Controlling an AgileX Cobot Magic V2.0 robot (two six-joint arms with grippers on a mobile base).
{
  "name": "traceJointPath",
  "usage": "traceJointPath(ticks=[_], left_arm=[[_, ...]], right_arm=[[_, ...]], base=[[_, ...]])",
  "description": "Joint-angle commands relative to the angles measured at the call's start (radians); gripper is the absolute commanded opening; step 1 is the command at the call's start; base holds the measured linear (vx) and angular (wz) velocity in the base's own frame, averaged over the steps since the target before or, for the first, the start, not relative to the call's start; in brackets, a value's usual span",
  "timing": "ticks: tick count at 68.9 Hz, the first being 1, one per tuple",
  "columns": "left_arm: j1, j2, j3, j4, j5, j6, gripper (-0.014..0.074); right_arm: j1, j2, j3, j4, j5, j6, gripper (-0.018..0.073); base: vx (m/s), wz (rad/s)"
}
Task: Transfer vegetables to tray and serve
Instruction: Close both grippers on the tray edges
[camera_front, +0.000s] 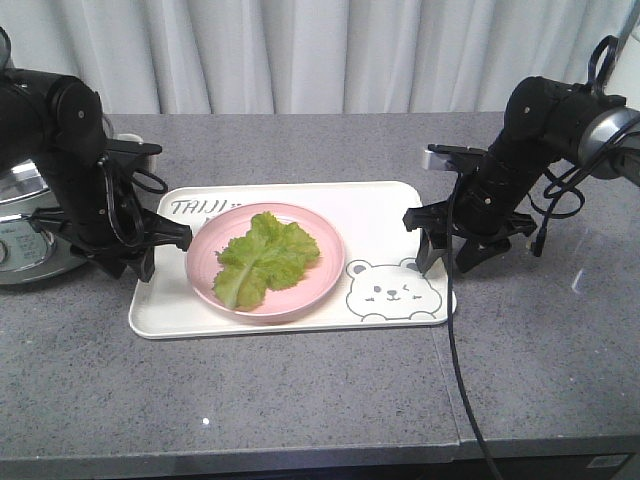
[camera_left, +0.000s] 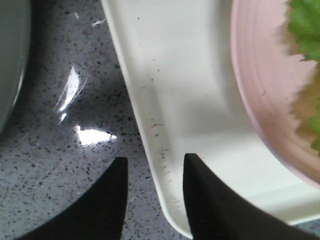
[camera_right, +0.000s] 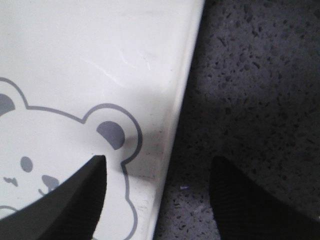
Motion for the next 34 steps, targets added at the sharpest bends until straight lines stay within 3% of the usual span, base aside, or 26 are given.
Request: traceJointPath(ticks=[1, 34], left_arm=[[-0.001, -0.036, -0.026, -0.020, -0.014, 0.001, 0.0274], [-0.001, 0.025, -0.026, -0.024, -0.016, 0.001, 0.0274]], right_arm=[[-0.002, -0.056, -0.021, 0.011, 0.051, -0.007, 0.0441], [-0.002, -0.017, -0.021, 0.009, 0.044, -0.010, 0.0441]], base=[[0.00, 0.00], [0.00, 0.00]])
